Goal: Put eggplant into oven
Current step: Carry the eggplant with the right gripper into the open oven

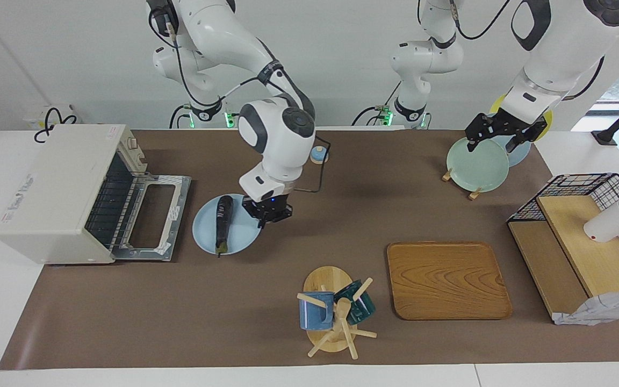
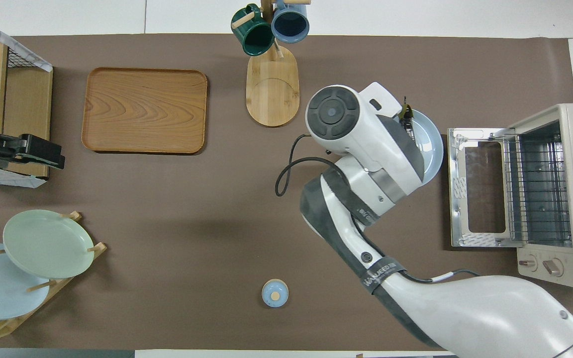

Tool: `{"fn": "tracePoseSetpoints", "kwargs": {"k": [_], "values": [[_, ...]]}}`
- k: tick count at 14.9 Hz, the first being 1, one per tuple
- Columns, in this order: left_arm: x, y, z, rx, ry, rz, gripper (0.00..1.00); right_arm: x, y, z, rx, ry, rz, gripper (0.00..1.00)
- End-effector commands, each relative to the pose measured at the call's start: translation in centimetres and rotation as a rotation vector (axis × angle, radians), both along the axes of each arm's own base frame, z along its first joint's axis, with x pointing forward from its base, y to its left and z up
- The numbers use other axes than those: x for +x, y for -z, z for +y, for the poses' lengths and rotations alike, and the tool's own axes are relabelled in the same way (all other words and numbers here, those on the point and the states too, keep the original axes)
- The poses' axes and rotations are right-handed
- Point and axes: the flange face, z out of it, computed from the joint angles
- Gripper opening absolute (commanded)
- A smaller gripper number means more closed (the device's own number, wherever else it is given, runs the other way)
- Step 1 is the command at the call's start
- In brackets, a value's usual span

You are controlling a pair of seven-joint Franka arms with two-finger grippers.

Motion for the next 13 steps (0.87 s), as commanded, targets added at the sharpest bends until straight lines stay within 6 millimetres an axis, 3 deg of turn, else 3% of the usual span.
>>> {"fn": "tracePoseSetpoints", "kwargs": {"k": [1,4,5,8,11,13], "values": [[-0.5,-0.2,0.3,0.019,-0.004,0.006,1.00,-3.3,1.8,-5.0,-0.017,0.041,0.034,0.00],[-0.5,-0.2,0.3,0.019,-0.004,0.006,1.00,-3.5,2.9,-12.1,-0.024,0.153,0.061,0.00],[-0.5,-0.2,0.3,0.019,-0.004,0.006,1.00,-3.7,3.2,-13.5,-0.033,0.183,0.074,0.00],[-0.5,-0.2,0.3,0.019,-0.004,0.006,1.00,-4.8,4.0,-16.0,-0.081,0.201,0.099,0.00],[-0.5,-0.2,0.3,0.019,-0.004,0.006,1.00,-5.7,4.6,-17.0,-0.125,0.176,0.099,0.00],[-0.5,-0.2,0.3,0.019,-0.002,0.006,1.00,-5.8,3.9,-18.4,-0.126,0.187,0.103,0.00]]}}
